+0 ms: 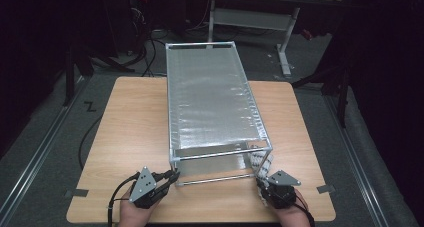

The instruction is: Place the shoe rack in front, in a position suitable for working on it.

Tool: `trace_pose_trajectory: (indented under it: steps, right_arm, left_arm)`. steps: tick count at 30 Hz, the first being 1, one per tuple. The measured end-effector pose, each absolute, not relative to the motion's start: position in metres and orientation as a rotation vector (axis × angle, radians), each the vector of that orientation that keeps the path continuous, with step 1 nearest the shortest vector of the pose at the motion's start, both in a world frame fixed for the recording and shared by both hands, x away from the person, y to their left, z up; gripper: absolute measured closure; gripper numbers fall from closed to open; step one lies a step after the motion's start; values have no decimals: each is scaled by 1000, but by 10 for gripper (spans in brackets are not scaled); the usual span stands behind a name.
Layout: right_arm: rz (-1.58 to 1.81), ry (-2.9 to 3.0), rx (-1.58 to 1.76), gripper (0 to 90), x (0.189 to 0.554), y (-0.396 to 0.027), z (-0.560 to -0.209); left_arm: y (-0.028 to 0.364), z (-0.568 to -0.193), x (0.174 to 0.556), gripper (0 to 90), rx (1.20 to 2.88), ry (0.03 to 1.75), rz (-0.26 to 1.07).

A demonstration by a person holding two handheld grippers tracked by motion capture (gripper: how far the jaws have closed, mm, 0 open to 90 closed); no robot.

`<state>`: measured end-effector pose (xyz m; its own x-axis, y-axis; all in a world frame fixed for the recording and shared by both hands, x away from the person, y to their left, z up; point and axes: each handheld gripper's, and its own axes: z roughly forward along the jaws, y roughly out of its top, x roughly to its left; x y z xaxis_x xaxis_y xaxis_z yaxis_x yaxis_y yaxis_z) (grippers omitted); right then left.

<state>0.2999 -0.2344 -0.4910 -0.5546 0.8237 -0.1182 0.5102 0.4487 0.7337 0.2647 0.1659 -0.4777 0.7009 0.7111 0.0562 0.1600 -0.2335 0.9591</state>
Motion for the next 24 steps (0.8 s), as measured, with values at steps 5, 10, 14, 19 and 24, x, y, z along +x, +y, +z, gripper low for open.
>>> trace_pose_trajectory:
  steps: [5, 10, 14, 19, 24]
  right_arm:
    - [912, 2237, 1120, 719, 300, -235, -491]
    - [925, 2193, 1131, 720, 298, -239, -486]
    - [943, 2102, 1150, 723, 296, -248, -477]
    - [940, 1950, 1221, 719, 295, -275, -465]
    - [890, 1881, 1311, 710, 296, -301, -467]
  left_arm:
    - [166, -478, 265, 800, 1763, 694, 600]
    - [166, -478, 265, 801, 1762, 694, 598]
    - [166, -478, 265, 801, 1763, 694, 596]
    - [167, -478, 265, 801, 1764, 695, 593]
    - [164, -478, 266, 801, 1765, 689, 583]
